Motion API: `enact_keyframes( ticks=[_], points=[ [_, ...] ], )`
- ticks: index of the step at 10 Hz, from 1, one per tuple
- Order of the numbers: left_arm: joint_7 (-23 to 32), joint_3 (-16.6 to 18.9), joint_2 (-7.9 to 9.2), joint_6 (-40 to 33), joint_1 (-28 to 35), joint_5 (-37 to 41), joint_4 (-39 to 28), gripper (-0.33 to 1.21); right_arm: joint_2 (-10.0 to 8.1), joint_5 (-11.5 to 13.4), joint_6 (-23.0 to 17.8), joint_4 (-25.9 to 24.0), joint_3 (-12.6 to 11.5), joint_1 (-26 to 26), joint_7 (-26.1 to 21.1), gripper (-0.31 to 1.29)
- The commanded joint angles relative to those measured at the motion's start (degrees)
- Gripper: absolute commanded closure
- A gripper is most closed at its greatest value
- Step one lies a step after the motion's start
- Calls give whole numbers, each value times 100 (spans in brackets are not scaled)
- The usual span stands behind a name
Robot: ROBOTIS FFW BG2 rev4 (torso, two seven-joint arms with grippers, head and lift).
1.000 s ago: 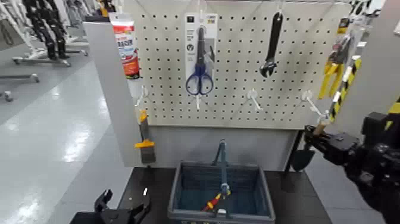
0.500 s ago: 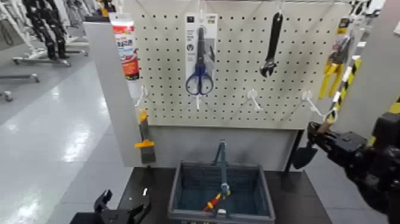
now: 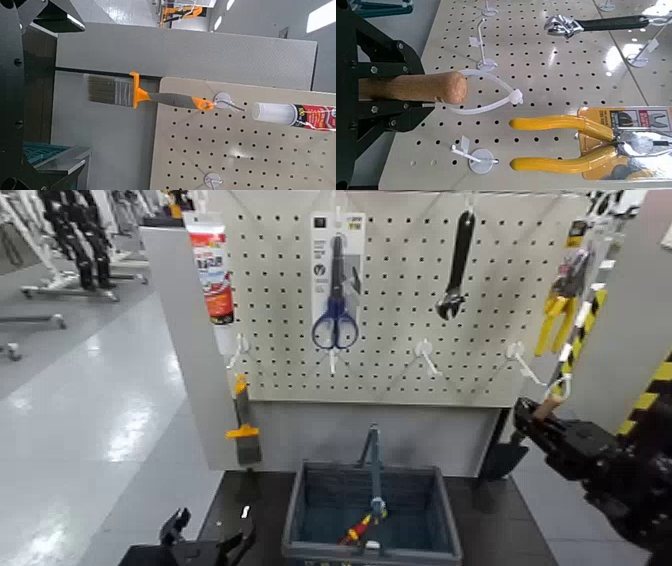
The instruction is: Put the tool with the wooden handle into the crate.
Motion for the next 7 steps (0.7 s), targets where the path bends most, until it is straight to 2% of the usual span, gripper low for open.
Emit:
enact_keyframes(
  ticks=[1,3,7],
  points=[
    [0,-11,-4,35,-18,0,9,11,136,-212,-106,-100,113,80,-54,122],
    [0,-28,-4,44,-27,0,17,11,241,-388,-290,-30,280,80,-63,122],
    [0,-28,-4,53,-27,0,17,11,654,-845,-818,594,685,63,-54,122]
  ],
)
